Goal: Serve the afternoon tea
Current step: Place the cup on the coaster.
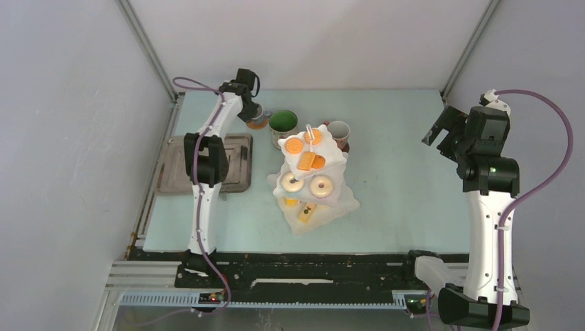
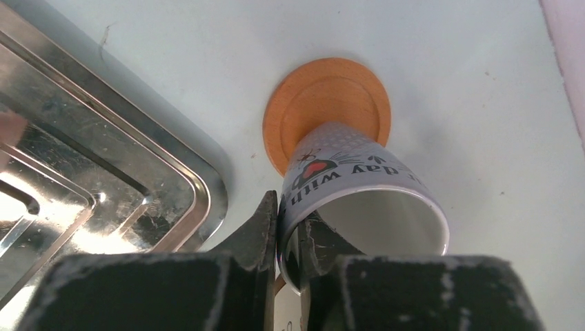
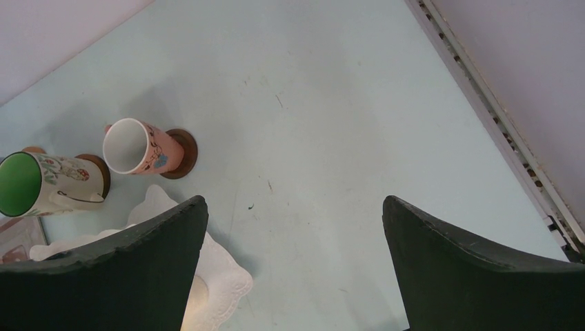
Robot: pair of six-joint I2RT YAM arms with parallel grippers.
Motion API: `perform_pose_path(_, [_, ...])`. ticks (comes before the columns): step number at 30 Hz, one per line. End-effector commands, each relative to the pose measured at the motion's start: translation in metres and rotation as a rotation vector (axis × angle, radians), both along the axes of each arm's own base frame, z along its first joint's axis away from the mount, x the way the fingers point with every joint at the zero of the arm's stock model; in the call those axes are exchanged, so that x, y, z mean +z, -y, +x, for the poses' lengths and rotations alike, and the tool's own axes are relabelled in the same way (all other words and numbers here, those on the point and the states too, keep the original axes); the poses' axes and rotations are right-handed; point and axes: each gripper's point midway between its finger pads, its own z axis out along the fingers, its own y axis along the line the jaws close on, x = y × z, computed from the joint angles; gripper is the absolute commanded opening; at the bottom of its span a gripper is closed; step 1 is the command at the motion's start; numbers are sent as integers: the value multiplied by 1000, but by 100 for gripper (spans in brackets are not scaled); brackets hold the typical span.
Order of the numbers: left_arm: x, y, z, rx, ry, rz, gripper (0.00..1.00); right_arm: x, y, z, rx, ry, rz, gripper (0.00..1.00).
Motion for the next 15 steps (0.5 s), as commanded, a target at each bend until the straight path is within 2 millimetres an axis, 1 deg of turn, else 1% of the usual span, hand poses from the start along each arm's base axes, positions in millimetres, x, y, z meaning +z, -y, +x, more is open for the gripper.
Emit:
perform_pose_path(1, [38,-5,6,30,86,-22,15,15,2,-2,-16,56,-3,100])
perform_pose_path(5, [45,-7,9,22,105,-8,31,14,3,-4,-23,56,-5,100])
perform_pose_path(8, [53,-7,12,15,124,-7,37,12,3,-6,-25,54,-3,100])
perform_pose_path(12, [69,-8,17,-4,160,8,48,12,1,-7,-17,56,4,100])
perform_pose_path(14, [81,-11,17,-11,182,21,55,12,0,-7,-8,55,0,100])
perform_pose_path(15, [86,-12,17,-14,191,29,60,12,0,-7,-4,55,-3,100])
